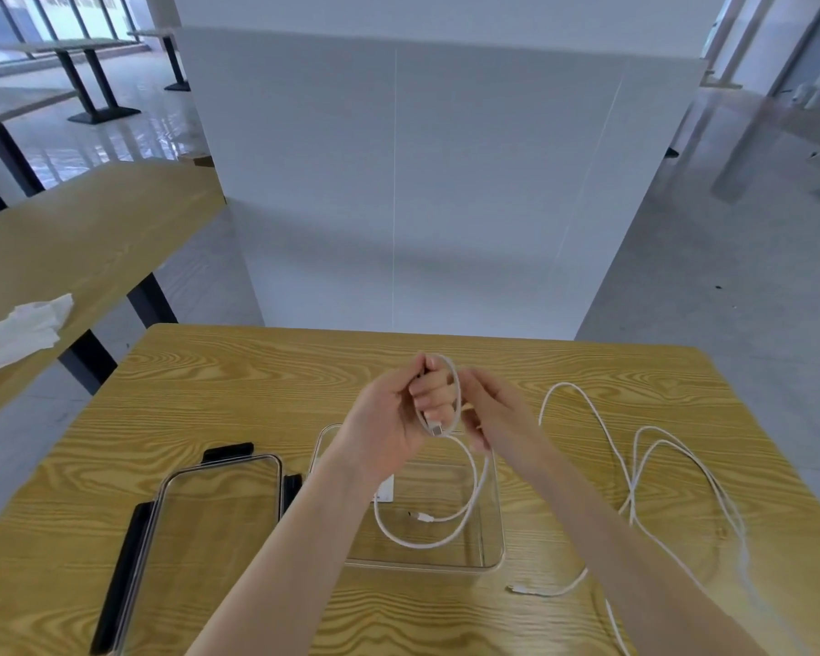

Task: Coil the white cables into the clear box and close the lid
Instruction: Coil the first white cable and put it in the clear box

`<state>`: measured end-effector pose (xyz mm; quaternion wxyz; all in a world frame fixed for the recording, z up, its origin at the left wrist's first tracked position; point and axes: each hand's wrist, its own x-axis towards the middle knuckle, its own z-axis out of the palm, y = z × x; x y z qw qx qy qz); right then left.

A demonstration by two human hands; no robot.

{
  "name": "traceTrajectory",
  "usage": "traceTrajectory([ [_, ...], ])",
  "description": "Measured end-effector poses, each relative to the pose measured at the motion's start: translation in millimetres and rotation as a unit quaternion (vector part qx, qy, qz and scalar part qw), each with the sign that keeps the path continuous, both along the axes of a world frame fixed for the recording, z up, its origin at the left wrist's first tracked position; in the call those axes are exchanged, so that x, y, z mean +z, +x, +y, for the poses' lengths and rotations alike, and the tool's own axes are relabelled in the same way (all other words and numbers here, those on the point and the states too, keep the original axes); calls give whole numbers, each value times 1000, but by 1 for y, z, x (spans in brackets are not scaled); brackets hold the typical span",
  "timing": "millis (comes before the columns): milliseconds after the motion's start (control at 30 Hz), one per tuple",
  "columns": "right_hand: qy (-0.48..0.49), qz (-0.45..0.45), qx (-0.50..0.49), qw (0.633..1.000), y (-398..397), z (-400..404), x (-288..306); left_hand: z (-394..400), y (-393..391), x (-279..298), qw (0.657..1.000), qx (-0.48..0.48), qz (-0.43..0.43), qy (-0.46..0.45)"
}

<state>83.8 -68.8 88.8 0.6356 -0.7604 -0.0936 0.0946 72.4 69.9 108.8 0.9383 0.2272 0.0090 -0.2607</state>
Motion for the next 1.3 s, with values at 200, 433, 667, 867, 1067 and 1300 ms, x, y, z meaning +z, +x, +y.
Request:
traceTrajectory([
  [200, 31, 87, 90, 992, -33, 14, -26, 14, 23, 4, 992, 118, 12, -50],
  [433, -220, -65, 175, 957, -41, 17, 0, 23, 24, -10, 885, 245, -163, 361],
  [667, -280, -184, 80, 939, -5, -9, 46, 8, -6, -17, 807, 101, -237, 531],
  [867, -102, -150, 24, 983, 15, -17, 31, 2, -14, -10, 945, 10, -133, 300],
  [1067, -27, -100, -52, 993, 7, -1, -4, 9, -1, -7, 997, -39, -53, -41],
  [1300, -100, 55, 89, 990, -30, 18, -19, 5, 26, -1, 979, 194, 46, -27],
])
